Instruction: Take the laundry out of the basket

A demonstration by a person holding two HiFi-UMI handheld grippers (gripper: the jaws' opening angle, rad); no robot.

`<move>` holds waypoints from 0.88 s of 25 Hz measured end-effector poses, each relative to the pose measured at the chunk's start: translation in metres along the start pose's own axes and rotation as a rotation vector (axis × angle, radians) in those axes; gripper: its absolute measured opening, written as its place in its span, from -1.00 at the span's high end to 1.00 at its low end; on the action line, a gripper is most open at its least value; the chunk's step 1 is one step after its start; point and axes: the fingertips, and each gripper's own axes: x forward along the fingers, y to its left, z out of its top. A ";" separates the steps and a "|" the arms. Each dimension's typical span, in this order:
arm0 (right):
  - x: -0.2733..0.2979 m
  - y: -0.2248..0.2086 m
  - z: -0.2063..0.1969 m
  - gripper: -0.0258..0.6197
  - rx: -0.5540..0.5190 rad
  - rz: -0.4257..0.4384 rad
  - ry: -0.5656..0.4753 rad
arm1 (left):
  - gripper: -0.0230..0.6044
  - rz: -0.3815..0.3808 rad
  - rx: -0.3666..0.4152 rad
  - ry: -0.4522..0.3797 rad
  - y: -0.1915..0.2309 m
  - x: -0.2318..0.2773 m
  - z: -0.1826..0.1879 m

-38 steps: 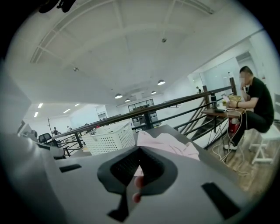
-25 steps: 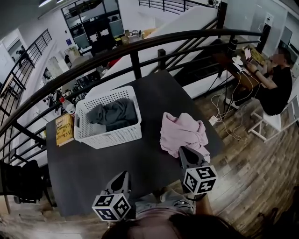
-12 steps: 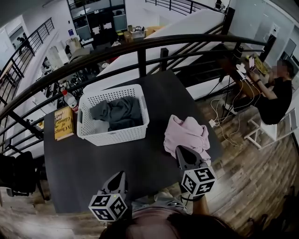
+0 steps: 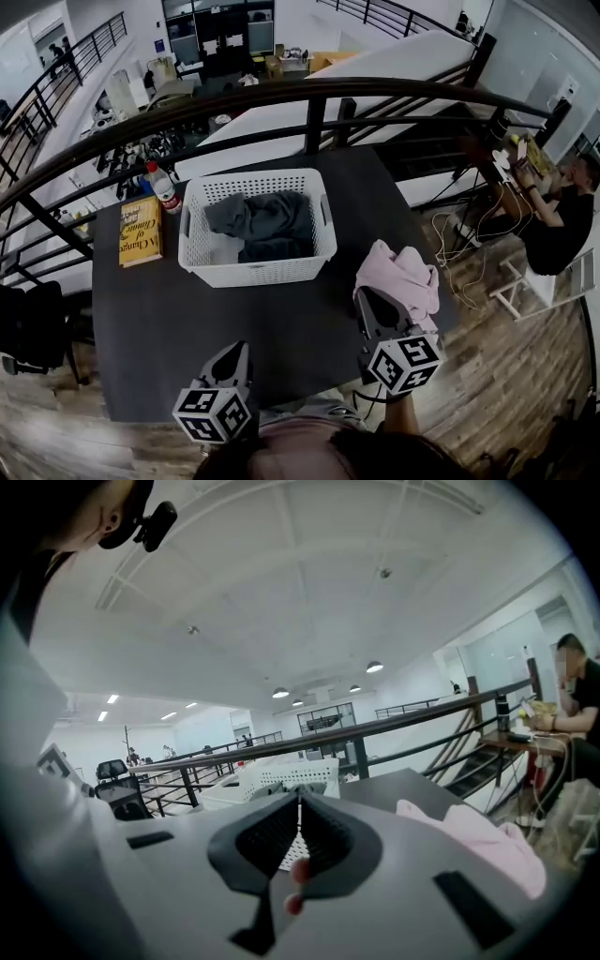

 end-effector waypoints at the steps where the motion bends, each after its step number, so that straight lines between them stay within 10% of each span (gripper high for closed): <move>1: 0.005 0.005 0.000 0.87 -0.005 0.003 0.003 | 0.93 0.003 -0.003 -0.001 0.007 -0.002 0.001; 22: 0.064 0.101 0.024 0.63 -0.186 0.087 0.081 | 0.93 0.010 -0.084 0.015 0.113 -0.041 0.017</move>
